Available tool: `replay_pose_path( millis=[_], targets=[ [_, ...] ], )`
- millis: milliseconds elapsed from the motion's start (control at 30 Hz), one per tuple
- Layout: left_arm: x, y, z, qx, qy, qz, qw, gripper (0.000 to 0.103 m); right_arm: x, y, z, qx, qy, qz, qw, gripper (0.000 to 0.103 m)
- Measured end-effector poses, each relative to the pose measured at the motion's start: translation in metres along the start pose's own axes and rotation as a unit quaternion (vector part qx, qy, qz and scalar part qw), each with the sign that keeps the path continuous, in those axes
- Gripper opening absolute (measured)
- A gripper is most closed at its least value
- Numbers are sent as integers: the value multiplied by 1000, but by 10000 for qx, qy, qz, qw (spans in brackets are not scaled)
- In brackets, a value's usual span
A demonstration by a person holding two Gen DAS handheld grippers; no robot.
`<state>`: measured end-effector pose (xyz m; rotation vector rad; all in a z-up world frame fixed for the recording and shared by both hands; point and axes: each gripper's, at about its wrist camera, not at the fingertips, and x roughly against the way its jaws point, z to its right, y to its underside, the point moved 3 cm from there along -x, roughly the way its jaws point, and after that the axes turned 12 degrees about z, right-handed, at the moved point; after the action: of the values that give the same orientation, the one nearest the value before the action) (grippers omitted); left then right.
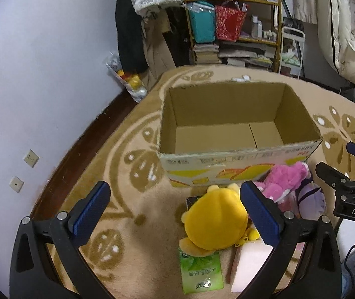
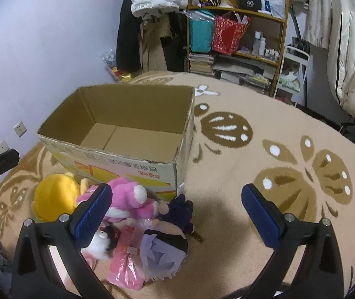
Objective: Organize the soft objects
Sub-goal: 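Grasp the yellow dog plush with the left tool while the right tool grasps the purple-haired doll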
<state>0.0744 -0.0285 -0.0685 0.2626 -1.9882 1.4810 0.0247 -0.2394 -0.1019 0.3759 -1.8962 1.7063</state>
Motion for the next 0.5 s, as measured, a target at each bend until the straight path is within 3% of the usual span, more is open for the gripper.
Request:
replay_pose_path(
  millis=[233, 500],
  targets=[
    [-27, 17, 5, 255, 406, -578, 9972, 103, -10, 12, 4, -116, -24, -267, 9996, 103],
    [-34, 24, 16, 72, 472, -646, 9968, 103, -23, 23, 7, -505, -316, -622, 9963, 103]
  ],
)
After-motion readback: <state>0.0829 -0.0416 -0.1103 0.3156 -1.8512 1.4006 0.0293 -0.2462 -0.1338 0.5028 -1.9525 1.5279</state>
